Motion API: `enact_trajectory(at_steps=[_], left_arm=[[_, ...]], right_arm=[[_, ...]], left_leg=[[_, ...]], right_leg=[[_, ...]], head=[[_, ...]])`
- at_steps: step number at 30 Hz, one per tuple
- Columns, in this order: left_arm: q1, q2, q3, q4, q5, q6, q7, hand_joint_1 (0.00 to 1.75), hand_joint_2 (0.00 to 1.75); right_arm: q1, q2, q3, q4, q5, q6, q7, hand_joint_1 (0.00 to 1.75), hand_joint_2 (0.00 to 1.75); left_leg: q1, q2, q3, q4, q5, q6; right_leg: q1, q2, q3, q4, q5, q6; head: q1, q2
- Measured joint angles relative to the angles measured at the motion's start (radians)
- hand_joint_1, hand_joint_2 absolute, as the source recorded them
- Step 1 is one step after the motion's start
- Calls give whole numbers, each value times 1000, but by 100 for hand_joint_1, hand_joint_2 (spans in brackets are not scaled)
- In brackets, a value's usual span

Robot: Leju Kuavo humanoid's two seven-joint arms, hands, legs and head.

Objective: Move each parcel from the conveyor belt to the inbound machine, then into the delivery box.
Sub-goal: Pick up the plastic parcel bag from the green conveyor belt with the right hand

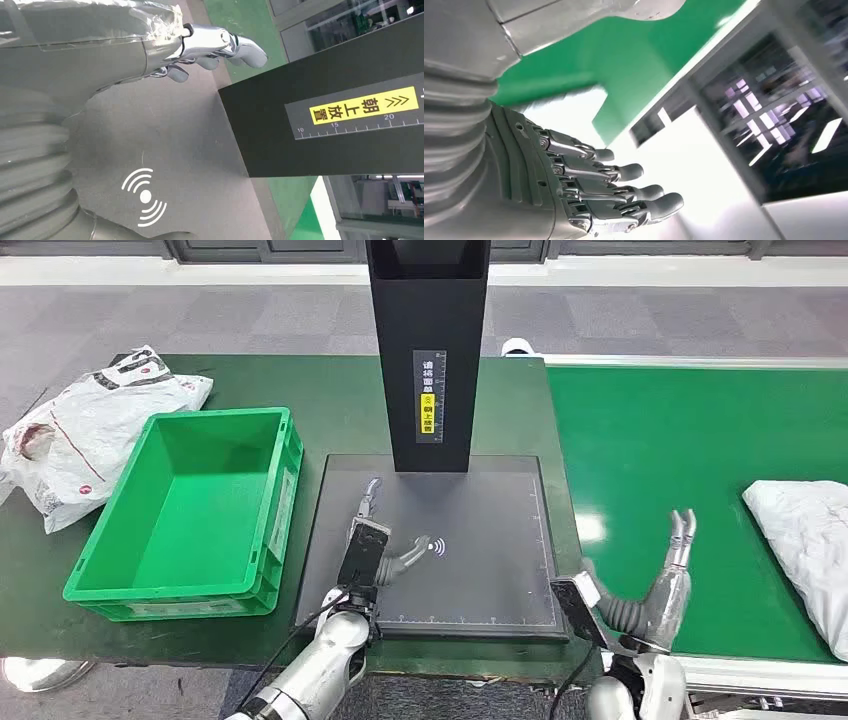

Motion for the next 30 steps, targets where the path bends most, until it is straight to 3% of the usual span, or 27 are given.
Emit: enact_trajectory(at_steps=[2, 4, 7, 9, 20, 30], left_arm=[[0, 0, 0, 0, -3, -1, -2, 0, 175], [3, 0, 0, 0, -2, -5, -9, 0, 175], [6, 2, 1, 0, 7, -23, -16, 0, 175], [6, 5, 1, 0, 3, -37, -15, 0, 175], [10, 18, 5, -1, 7, -57, -36, 0, 175], [22, 25, 8, -13, 13, -60, -31, 0, 175]], right_arm=[[-3, 5, -31, -3, 41, 0, 13, 0, 175], [-20, 11, -142, 2, 148, 0, 86, 0, 175], [-72, -43, -363, 131, 301, 0, 341, 0, 175], [-92, -88, -408, 235, 358, 0, 469, 0, 175], [-141, -199, -380, 502, 410, 0, 703, 0, 175], [-185, -257, -328, 634, 412, 0, 772, 0, 175]], left_leg=[[0, 0, 0, 0, 0, 0], [-1, 0, 0, 0, 0, 0], [-1, 0, 0, 0, -1, 1], [-1, 0, 0, 0, -1, 2], [-1, 0, -1, 0, -1, 2], [-1, 0, -1, 0, -1, 2]], right_leg=[[0, 0, 0, 0, 0, 0], [0, 0, 0, 0, 0, 0], [0, -1, 0, 0, -1, 1], [-1, -1, 0, 0, -1, 1], [-1, -2, 0, 0, -1, 1], [-1, -2, 0, 0, -1, 1]], head=[[0, 0], [0, 0], [0, 0], [0, 0], [0, 0], [0, 0]])
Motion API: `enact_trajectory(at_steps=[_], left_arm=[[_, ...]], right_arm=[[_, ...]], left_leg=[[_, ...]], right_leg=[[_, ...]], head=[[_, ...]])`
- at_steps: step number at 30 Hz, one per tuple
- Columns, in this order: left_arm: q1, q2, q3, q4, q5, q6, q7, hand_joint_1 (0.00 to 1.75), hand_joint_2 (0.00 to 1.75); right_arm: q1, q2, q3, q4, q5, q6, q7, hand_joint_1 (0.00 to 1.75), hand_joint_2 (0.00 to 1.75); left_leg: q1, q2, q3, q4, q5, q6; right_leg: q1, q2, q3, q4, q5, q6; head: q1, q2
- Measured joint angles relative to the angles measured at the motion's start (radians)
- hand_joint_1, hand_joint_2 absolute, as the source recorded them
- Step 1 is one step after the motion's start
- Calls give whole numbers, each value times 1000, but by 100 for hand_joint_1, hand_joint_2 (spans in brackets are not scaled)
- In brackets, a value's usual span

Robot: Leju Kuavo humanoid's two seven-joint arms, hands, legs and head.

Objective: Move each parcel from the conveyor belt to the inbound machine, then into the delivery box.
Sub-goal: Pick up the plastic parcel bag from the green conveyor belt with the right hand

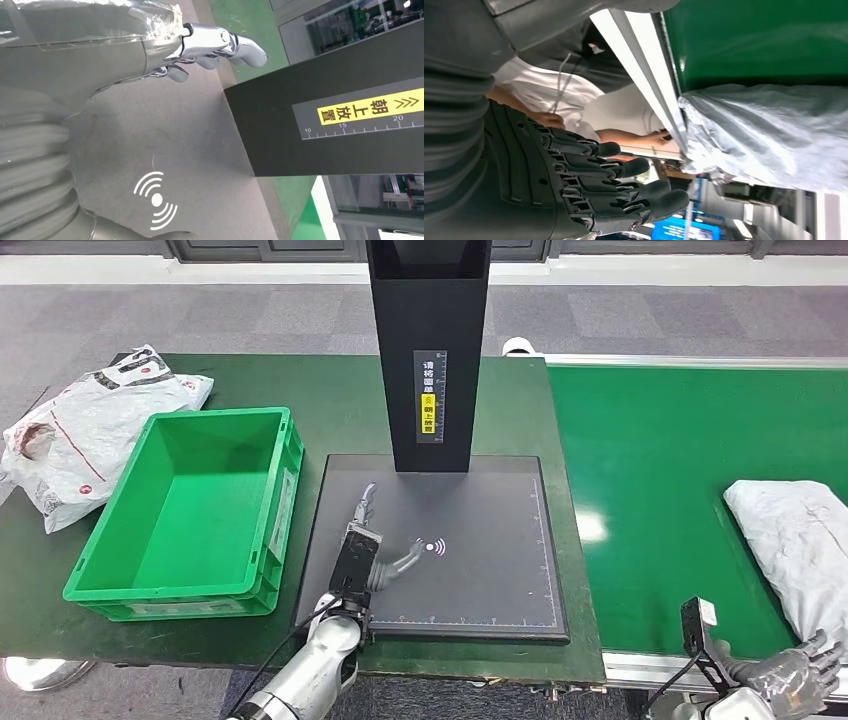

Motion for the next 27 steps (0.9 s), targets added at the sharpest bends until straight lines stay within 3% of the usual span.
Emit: enact_trajectory(at_steps=[11, 27], left_arm=[[15, 10, 2, -39, -29, 22, 15, 0, 175], [35, 29, 18, -72, -33, 26, 14, 0, 175]], right_arm=[[-40, -57, 54, 69, 1, 2, 61, 0, 175], [-90, -87, 75, 136, 1, 7, 37, 0, 175]], left_leg=[[0, 0, 0, 0, 0, 0], [0, 0, 0, 0, 0, 0]], right_leg=[[0, 0, 0, 0, 0, 0], [0, 0, 0, 0, 0, 0]], head=[[0, 0], [0, 0]])
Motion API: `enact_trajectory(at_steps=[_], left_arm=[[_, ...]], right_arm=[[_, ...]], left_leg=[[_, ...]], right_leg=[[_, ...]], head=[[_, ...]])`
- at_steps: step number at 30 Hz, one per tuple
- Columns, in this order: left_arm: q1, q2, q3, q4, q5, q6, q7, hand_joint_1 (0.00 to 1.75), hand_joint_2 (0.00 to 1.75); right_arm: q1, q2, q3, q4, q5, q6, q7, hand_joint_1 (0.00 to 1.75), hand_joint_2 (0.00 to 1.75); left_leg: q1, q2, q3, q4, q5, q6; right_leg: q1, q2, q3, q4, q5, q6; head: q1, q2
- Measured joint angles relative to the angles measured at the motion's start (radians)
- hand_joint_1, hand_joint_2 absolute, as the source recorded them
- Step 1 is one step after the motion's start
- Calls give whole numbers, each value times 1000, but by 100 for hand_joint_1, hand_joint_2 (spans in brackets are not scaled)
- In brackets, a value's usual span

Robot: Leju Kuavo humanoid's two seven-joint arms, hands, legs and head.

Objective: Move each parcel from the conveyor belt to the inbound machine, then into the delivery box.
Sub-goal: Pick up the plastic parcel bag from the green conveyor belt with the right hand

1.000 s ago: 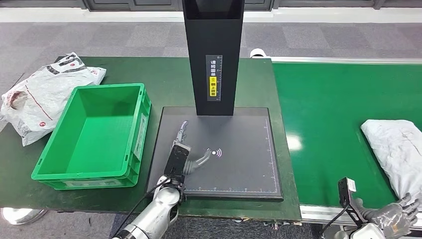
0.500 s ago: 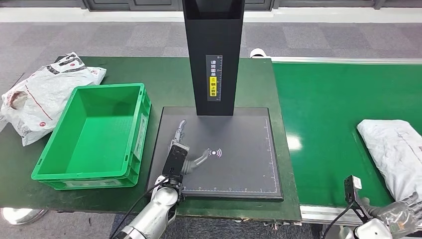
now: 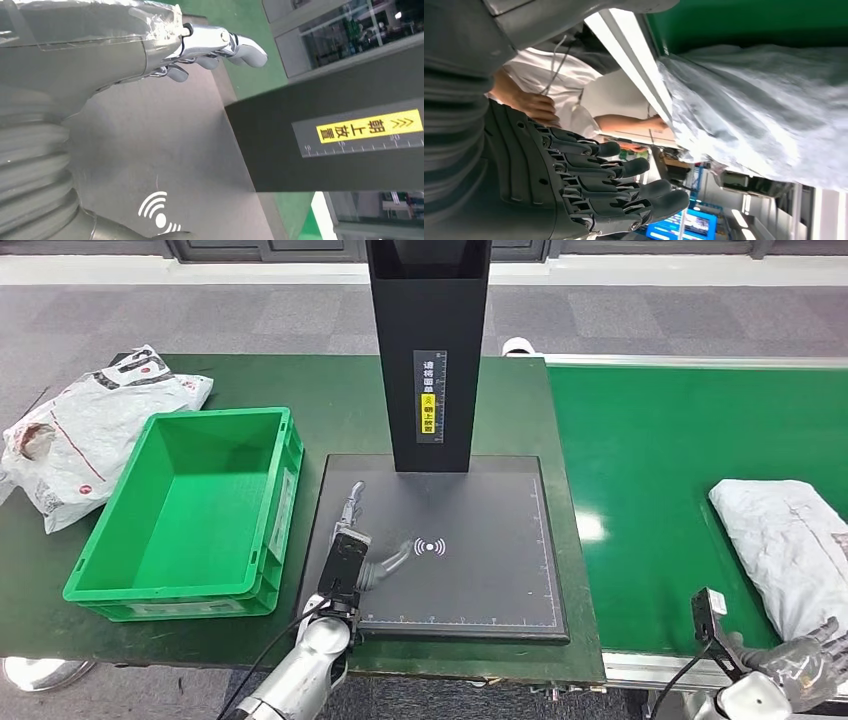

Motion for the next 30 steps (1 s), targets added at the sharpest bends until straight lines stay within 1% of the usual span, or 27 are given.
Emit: enact_trajectory(at_steps=[4, 12, 20, 25, 30], left_arm=[[-1, 1, 3, 0, 10, -10, -8, 0, 175], [-13, -5, 3, 2, 25, -27, -23, 0, 175], [-22, -7, 8, 11, 33, -34, -17, 0, 175], [-25, -7, 9, 19, 35, -40, -22, 0, 175], [-28, -7, 10, 23, 48, -39, -36, 0, 175]], right_arm=[[-44, -14, 7, 48, -3, 10, -11, 0, 175], [-91, -30, 7, 108, -3, 10, -29, 0, 175], [-103, -37, 7, 138, -2, 23, -15, 0, 175], [-105, -42, 7, 149, -2, 28, -34, 0, 175], [-116, -48, 8, 162, -17, 76, -36, 0, 175]], left_leg=[[0, 0, 0, 0, 0, 0], [0, 0, 0, 0, 0, 0], [0, 0, 0, 0, 0, 0], [0, 0, 0, 0, 0, 0], [0, 0, 0, 0, 0, 0]], right_leg=[[0, 0, 0, 0, 0, 0], [0, 0, 0, 0, 0, 0], [0, 0, 0, 0, 0, 0], [0, 0, 0, 0, 0, 0], [0, 0, 0, 0, 0, 0]], head=[[0, 0], [0, 0], [0, 0], [0, 0], [0, 0]])
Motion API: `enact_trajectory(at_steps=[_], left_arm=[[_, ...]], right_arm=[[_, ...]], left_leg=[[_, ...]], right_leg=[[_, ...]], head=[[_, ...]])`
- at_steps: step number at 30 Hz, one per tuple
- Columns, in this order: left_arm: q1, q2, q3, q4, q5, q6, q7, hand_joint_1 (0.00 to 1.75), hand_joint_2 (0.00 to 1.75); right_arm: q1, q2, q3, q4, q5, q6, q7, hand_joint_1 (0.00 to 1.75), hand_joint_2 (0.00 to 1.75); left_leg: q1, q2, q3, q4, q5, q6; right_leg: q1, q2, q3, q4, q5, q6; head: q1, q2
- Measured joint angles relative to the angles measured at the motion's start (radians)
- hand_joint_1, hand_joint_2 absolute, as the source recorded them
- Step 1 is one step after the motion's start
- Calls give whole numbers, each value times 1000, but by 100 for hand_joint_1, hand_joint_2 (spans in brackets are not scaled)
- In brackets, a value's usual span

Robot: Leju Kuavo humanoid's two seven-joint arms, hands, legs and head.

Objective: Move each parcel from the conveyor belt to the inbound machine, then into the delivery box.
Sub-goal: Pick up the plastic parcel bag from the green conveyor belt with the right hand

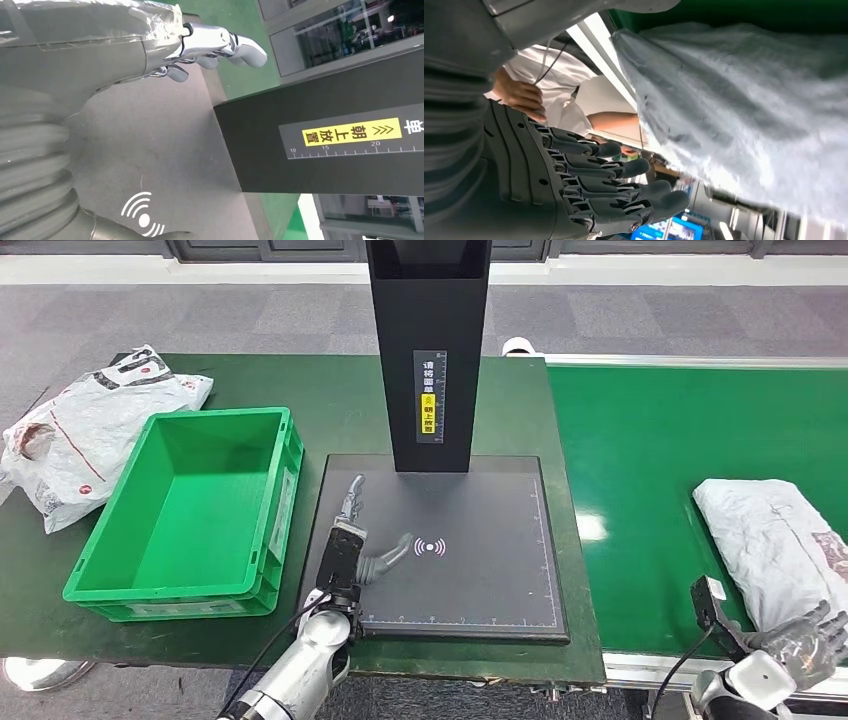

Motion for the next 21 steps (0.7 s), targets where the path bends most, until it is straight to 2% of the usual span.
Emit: enact_trajectory(at_steps=[5, 6, 9, 10, 15, 21], left_arm=[[-2, 0, 0, 6, 23, 5, -9, 0, 175], [-2, 0, 0, 6, 24, 4, -10, 0, 175], [-2, 0, 0, 7, 24, -1, -9, 0, 175], [-2, 0, 0, 8, 23, -3, -8, 0, 175], [-2, 0, 0, 8, 23, -9, -3, 0, 175], [-2, 3, 6, 4, 23, -18, 4, 0, 175]], right_arm=[[-8, -4, 19, 14, -54, 51, 5, 0, 175], [-11, -5, 27, 19, -59, 69, 8, 9, 175], [-19, -5, 45, 32, -64, 133, 11, 140, 175], [-20, -5, 48, 35, -68, 153, 9, 175, 175], [-21, -4, 49, 47, -87, 202, -6, 175, 175], [-18, -4, 49, 50, -105, 167, -44, 175, 175]], left_leg=[[0, 0, 0, 0, 0, 0], [0, 0, 0, 0, 0, 0], [0, 0, 0, 0, 0, 0], [0, 0, 0, 0, 0, 0], [0, -1, 0, 0, 0, 0], [0, -1, 0, 1, 0, 0]], right_leg=[[0, 0, 0, 0, 0, 0], [0, 0, 0, 0, 0, 0], [0, 0, 0, 0, 0, 0], [0, 0, 0, 0, 0, 0], [0, -1, 1, 0, 0, 0], [0, -1, 1, 0, 0, 0]], head=[[0, 0], [0, 0], [0, 0], [0, 0], [0, 0], [0, 0]])
